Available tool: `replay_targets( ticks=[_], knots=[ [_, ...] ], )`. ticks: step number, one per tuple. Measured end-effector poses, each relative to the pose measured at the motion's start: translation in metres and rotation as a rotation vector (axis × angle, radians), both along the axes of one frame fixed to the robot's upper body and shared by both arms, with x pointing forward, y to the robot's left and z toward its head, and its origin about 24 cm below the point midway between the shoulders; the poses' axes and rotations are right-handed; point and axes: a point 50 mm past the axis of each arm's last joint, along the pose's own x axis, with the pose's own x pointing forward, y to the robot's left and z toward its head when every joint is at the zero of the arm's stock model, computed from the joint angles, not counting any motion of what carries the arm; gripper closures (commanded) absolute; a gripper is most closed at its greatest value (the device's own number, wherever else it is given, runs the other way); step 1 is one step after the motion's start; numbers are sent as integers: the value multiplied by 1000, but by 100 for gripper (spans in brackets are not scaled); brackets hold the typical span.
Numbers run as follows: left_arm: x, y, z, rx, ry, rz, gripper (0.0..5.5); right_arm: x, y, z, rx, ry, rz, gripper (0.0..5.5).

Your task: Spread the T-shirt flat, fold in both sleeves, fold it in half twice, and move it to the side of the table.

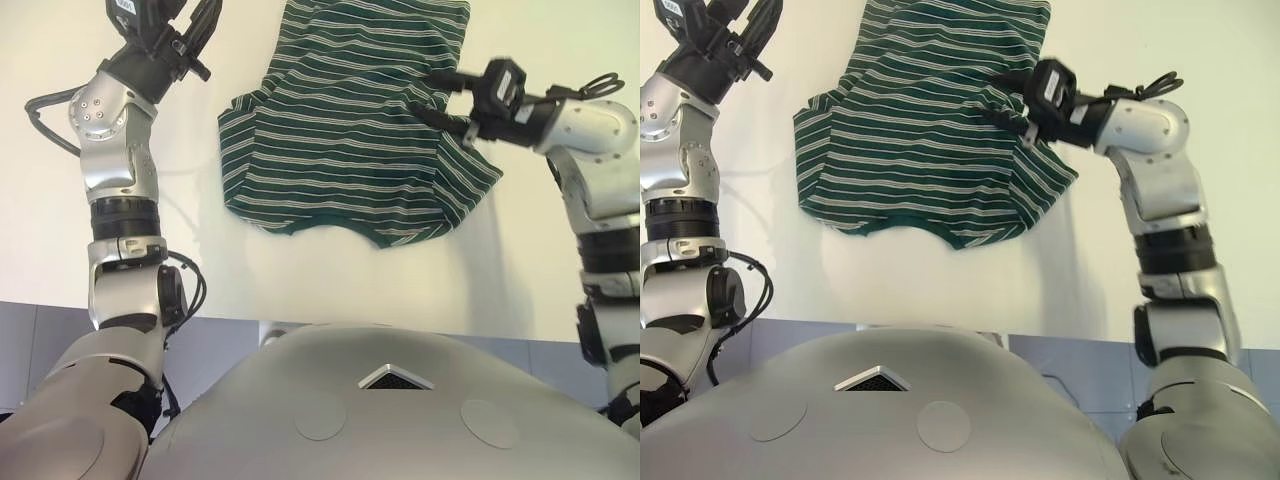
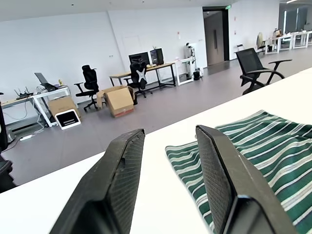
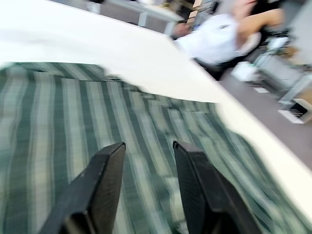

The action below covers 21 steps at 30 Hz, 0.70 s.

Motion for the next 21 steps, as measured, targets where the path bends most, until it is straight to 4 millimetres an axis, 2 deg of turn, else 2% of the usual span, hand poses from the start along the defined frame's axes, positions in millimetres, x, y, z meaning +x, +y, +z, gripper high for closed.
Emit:
replay_targets(
  ticks=[1,3,7,11,13,16,19,21],
  knots=[
    [-2,2,0,4,5,11,357,-5,0,-5,-32,15,12,366],
    [-5,2,2,8,8,16,357,-19,3,-31,-156,62,36,366],
    [-11,3,-3,14,35,33,357,-33,0,-51,-308,40,71,366],
    [-17,5,-8,35,52,36,357,-40,-17,-45,-401,13,118,366],
    [-20,6,-8,38,61,38,357,-51,-34,-39,-456,72,153,366],
    [-27,6,-12,51,87,10,357,-59,-47,-33,-456,158,168,366],
    [-34,5,-16,96,119,-62,357,-54,-48,-24,-420,138,126,366],
    [-49,4,-22,196,188,-176,357,-41,-41,-16,-332,61,24,366]
  ],
)
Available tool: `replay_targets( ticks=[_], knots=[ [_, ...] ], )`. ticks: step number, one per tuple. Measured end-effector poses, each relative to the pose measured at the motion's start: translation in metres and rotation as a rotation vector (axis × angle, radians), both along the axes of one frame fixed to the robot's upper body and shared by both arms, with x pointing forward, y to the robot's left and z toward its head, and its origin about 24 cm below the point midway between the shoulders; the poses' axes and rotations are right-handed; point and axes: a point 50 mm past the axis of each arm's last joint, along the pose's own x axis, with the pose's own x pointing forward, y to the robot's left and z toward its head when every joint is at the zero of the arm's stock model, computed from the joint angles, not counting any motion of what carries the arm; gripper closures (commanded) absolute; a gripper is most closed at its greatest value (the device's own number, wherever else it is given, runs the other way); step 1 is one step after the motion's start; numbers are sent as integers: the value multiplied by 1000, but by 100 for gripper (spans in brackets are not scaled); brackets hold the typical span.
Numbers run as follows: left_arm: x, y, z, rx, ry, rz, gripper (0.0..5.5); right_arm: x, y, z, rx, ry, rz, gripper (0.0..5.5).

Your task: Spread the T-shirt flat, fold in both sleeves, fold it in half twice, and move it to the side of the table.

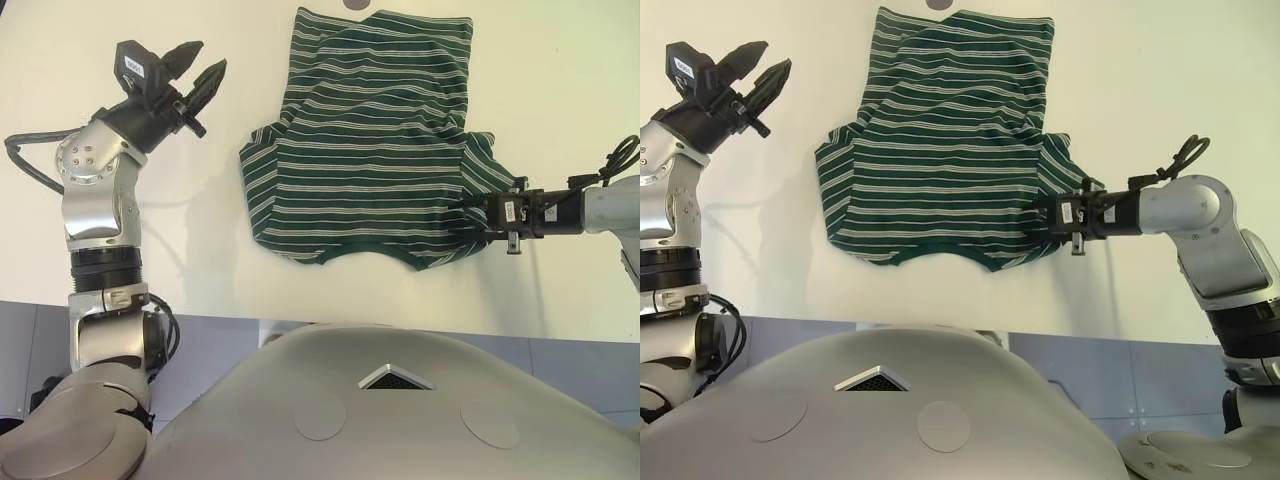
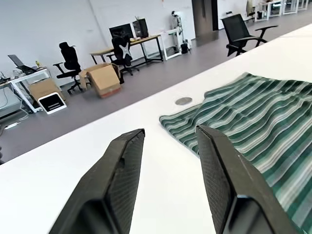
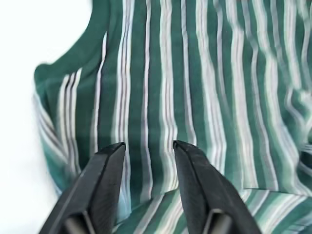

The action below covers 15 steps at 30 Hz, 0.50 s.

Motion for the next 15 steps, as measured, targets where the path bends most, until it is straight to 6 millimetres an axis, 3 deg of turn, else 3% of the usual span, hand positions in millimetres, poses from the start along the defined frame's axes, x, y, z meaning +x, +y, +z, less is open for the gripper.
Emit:
replay_targets(
  ticks=[1,4,8,11,13,14,15],
  knots=[
    [-10,2,-6,76,33,-55,357,7,4,5,42,-46,-43,366],
    [-42,25,-25,518,112,-201,357,24,8,21,159,-169,-185,366],
    [-49,30,-17,824,34,-335,357,27,7,23,179,-192,-244,366],
    [-45,21,-18,825,-23,-326,357,33,19,23,215,-211,-258,366],
    [-34,-4,-11,637,-122,-265,357,39,81,17,377,-225,-193,366],
    [-29,-7,-7,607,-146,-253,357,38,100,11,369,-238,-166,366],
    [-29,-8,-6,597,-147,-247,357,40,103,1,305,-263,-162,366]
  ],
)
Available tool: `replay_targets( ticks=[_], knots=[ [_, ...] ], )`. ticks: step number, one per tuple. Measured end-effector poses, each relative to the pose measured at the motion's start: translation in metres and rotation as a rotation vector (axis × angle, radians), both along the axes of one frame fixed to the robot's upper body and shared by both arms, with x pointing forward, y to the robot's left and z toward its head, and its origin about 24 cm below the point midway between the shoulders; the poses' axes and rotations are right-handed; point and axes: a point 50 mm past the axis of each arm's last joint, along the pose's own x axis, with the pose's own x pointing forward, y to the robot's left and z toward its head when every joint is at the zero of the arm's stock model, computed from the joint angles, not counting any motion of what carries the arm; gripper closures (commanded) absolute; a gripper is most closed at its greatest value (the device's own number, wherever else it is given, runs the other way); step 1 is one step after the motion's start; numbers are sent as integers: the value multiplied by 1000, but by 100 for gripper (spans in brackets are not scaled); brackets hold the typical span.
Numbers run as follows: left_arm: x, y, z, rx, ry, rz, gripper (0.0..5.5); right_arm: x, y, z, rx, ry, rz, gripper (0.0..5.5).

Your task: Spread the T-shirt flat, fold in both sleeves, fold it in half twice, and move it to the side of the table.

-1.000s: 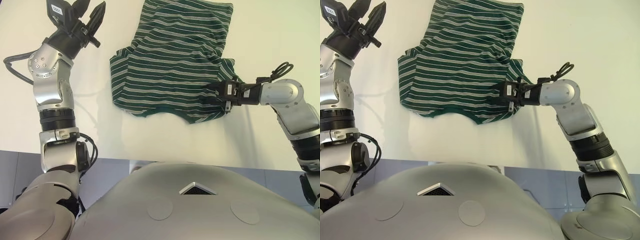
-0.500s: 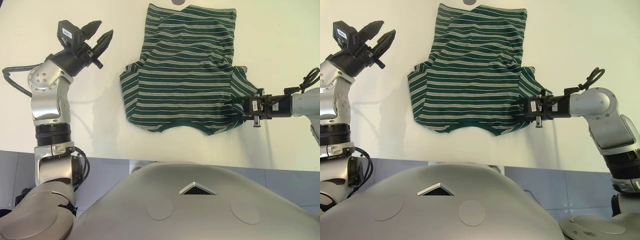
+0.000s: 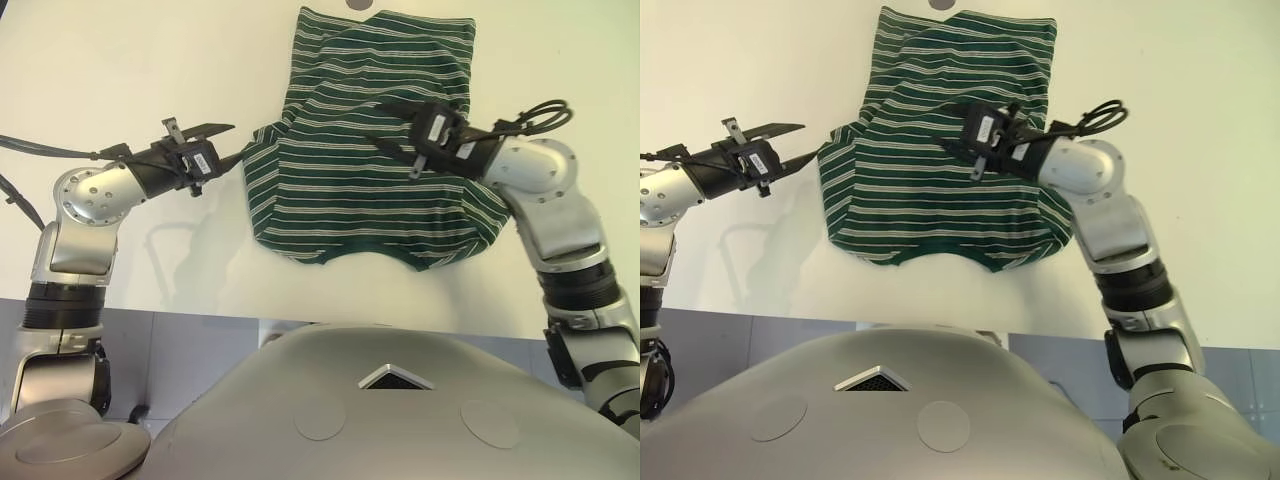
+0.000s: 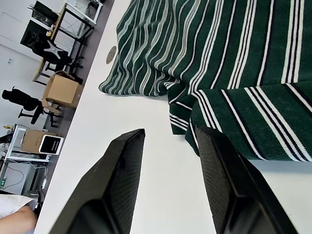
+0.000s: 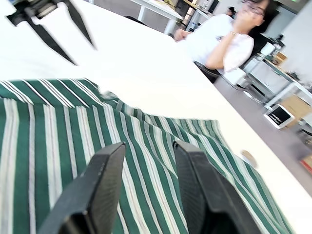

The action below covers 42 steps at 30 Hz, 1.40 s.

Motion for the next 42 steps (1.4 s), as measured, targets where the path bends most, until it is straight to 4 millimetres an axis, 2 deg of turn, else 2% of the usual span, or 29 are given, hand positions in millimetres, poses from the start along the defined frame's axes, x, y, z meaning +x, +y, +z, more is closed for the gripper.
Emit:
replay_targets(
  ticks=[2,4,6,9,11,12,15,20,22,24,27,29,31,32,33,34,36,38,40,42],
  knots=[
    [4,-6,3,-29,-13,-2,357,-7,17,-31,-114,20,37,366],
    [8,-17,6,-62,-34,-17,357,-15,24,-52,-202,25,81,366],
    [8,-27,1,-77,-25,-43,357,-17,25,-53,-225,-8,104,366],
    [-1,-49,-19,-23,22,-146,357,-16,26,-54,-239,-22,119,366],
    [-11,-50,-35,75,84,-202,357,-15,25,-55,-243,-19,119,366],
    [-12,-49,-35,93,83,-209,357,-15,25,-55,-244,-19,119,366],
    [-13,-33,-32,190,86,-254,357,-14,25,-56,-245,-16,115,366],
    [-1,11,-28,345,71,-226,357,-14,20,-58,-260,-24,91,366],
    [3,36,-28,412,80,-177,357,-16,15,-60,-267,-22,85,366],
    [-1,45,-26,339,148,-127,357,-16,10,-60,-281,-31,82,366],
    [-10,56,-27,8,343,16,357,-13,-3,-60,-313,-55,48,366],
    [-5,69,-18,-143,371,107,357,-8,-12,-59,-340,-60,29,366],
    [-3,83,-21,-127,377,168,357,-6,-13,-59,-344,-62,26,366],
    [-6,92,-29,-70,396,214,357,-5,-13,-58,-343,-61,24,366],
    [-7,94,-33,-69,403,231,357,-5,-14,-58,-342,-58,23,366],
    [-4,87,-33,-97,386,221,357,-6,-15,-57,-338,-45,20,366],
    [6,46,-32,-262,320,137,357,-9,-13,-54,-306,0,38,366],
    [12,15,-24,-366,260,84,357,-15,-8,-51,-274,34,82,366],
    [14,-30,-13,-547,214,21,357,-29,-1,-48,-241,100,194,366],
    [11,-55,-1,-660,225,-28,357,-37,3,-48,-208,146,240,366]
  ],
)
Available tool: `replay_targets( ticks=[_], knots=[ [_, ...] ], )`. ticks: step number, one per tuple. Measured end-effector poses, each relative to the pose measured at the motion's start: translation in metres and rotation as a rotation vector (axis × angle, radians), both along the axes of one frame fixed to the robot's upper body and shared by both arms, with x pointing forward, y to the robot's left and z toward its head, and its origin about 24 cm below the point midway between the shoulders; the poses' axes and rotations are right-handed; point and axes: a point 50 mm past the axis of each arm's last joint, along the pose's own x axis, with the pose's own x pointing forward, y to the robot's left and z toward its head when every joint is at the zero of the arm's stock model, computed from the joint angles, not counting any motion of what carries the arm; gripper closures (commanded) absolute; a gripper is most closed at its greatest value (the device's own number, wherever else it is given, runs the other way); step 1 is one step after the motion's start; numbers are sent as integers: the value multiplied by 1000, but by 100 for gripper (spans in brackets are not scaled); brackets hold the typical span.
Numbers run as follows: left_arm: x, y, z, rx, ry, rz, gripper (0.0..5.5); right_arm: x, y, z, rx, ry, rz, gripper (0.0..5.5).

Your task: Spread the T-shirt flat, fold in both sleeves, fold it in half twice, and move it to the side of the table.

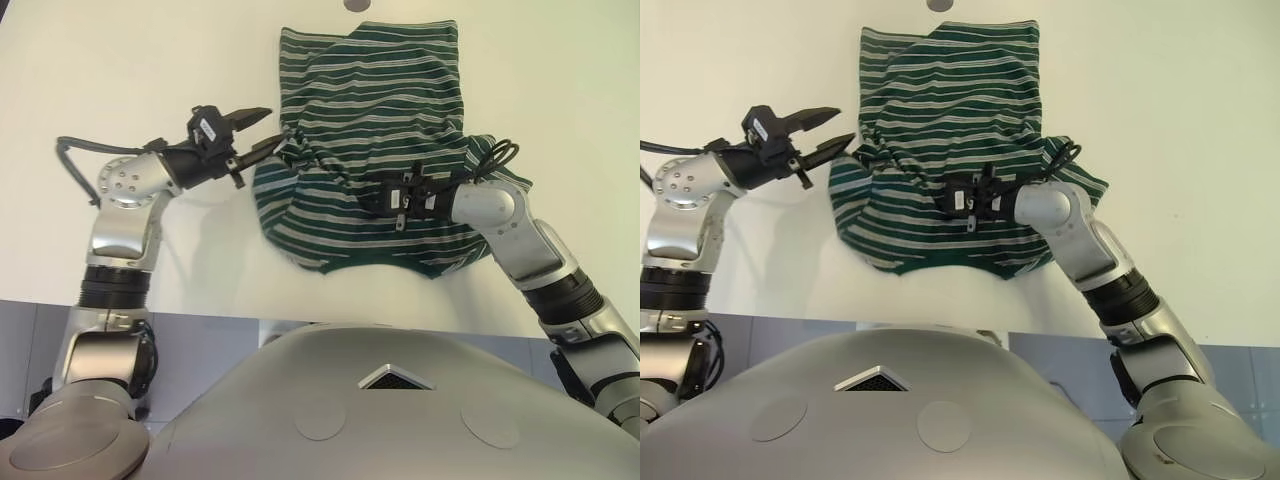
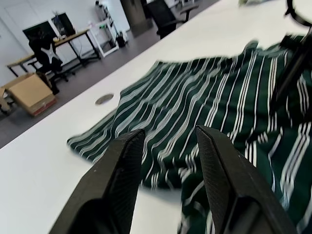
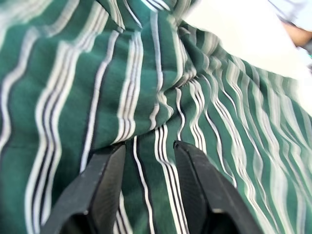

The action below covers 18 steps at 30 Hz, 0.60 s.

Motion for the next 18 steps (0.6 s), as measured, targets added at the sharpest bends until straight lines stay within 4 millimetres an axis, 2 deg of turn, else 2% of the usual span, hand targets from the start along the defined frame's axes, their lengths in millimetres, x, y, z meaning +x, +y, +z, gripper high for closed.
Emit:
replay_targets(
  ticks=[2,3,5,6,8,12,18],
  knots=[
    [-6,-16,7,-13,-9,-50,357,3,4,2,39,4,-33,366],
    [-8,-18,2,43,-19,-68,357,9,6,6,67,-18,-67,366],
    [-14,-10,-19,223,-5,-86,357,24,6,17,118,-84,-150,366],
    [-18,0,-33,344,18,-97,357,35,5,24,149,-131,-209,366],
    [-18,12,-47,481,13,-100,357,44,1,27,171,-164,-286,366],
    [1,23,-51,624,-123,-70,357,58,-7,23,134,-225,-391,366],
    [3,32,-51,587,-110,-37,357,69,-33,4,-39,-273,-473,366]
  ],
)
